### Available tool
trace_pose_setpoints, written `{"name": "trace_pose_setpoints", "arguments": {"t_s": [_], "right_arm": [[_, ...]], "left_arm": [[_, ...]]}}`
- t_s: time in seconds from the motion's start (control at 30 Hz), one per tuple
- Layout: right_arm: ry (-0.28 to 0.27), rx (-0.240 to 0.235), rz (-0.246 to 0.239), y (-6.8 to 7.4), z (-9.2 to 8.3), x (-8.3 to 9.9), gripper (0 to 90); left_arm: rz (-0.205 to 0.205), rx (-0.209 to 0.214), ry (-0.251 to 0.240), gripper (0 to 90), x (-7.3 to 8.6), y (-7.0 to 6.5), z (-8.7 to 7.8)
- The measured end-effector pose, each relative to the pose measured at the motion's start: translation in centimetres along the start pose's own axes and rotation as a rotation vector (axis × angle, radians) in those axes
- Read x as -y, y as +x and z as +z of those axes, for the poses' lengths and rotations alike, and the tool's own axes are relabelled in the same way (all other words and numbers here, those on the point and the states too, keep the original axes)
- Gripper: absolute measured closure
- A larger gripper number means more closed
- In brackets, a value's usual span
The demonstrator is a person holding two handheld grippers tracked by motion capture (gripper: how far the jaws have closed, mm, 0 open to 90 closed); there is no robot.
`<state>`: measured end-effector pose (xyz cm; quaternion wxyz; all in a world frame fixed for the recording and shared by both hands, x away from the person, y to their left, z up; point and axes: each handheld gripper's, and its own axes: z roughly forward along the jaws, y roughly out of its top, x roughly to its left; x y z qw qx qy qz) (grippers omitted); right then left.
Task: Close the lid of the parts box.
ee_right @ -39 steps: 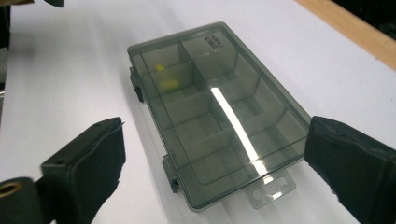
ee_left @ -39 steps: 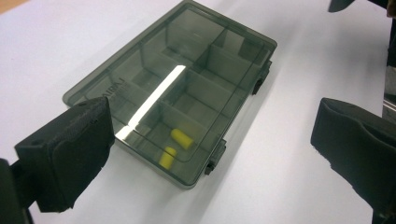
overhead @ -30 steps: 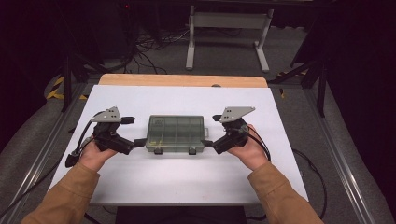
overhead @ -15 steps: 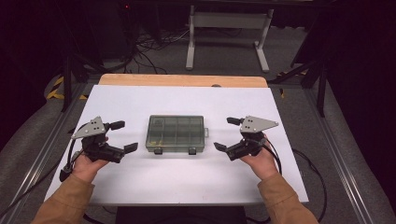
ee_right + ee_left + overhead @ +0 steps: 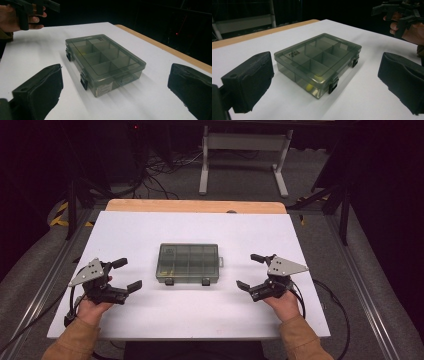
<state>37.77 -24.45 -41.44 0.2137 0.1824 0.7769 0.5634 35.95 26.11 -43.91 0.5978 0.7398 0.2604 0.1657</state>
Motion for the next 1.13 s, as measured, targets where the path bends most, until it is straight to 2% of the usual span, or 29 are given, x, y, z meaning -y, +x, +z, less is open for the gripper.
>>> {"name": "trace_pose_setpoints", "arguments": {"t_s": [0.07,0.13,0.27,0.43,0.53,0.57,0.63,0.77,1.0,1.13], "right_arm": [[-0.004,0.011,0.002,0.0,-0.2,0.6,0.3],[-0.013,0.015,0.014,-0.1,-0.5,1.2,0.2],[-0.013,0.034,0.039,-0.1,-1.1,2.3,0.2],[-0.009,0.045,0.066,0.3,-1.6,3.6,0.2],[0.004,0.05,0.074,0.5,-1.6,4.3,0.2],[0.025,0.062,0.073,0.6,-1.5,4.8,0.2],[0.051,0.064,0.083,0.7,-1.3,5.1,0.1],[0.035,0.067,0.062,1.0,-1.3,4.9,0.1],[0.024,0.079,0.091,0.8,-1.4,5.0,0.1],[0.014,0.079,0.107,0.6,-1.5,5.0,0.1]], "left_arm": [[0.035,-0.016,-0.001,0.6,0.6,0.0,-0.1],[0.017,-0.002,-0.013,0.3,1.1,-0.1,-0.3],[-0.016,-0.02,-0.028,0.3,2.2,0.2,-0.5],[-0.066,-0.037,-0.012,0.3,3.5,0.5,-0.8],[-0.071,-0.045,-0.028,0.3,3.8,0.5,-1.0],[-0.07,-0.047,-0.027,0.3,3.8,0.5,-1.0],[-0.063,-0.054,-0.008,0.3,3.9,0.5,-0.8],[-0.061,-0.062,-0.009,0.4,3.9,0.6,-0.7],[-0.047,-0.061,-0.008,0.4,3.9,0.8,-0.6],[-0.053,-0.065,-0.008,0.4,3.9,0.8,-0.5]]}}
